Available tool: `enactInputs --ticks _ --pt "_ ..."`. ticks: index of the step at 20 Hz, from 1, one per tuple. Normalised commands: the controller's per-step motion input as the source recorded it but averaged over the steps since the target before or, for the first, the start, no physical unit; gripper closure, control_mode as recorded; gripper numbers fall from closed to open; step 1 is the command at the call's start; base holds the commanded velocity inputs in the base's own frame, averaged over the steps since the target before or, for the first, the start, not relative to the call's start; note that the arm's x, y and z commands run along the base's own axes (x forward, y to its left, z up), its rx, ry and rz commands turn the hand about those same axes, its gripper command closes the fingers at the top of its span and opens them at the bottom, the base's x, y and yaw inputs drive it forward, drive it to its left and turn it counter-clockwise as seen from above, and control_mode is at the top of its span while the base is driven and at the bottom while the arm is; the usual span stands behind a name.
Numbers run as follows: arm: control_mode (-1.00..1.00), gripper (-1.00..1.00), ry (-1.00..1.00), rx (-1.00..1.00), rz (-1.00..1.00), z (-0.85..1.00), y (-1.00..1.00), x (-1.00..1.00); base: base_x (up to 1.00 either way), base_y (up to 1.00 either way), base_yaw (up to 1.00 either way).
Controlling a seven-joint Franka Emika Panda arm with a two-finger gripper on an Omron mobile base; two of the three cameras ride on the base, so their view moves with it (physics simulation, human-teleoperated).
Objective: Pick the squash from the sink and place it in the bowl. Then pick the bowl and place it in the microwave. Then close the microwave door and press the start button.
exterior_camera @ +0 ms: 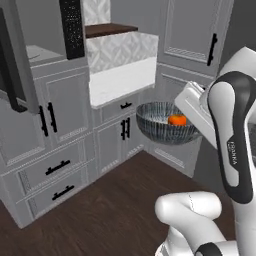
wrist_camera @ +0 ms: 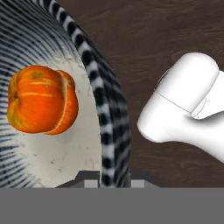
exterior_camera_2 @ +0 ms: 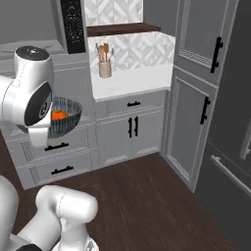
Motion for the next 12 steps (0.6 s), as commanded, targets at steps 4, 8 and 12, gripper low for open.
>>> enactInputs --ticks 4,8,12 --pt "1.00 1.00 0.00 0.00 0.00 0.00 0.00 0.00 1.00 0.00 0.48" --pt "1.00 1.00 0.00 0.00 0.00 0.00 0.00 0.00 1.00 0.00 0.45" --pt "1.00 1.00 0.00 0.00 0.00 0.00 0.00 0.00 0.99 0.00 0.34"
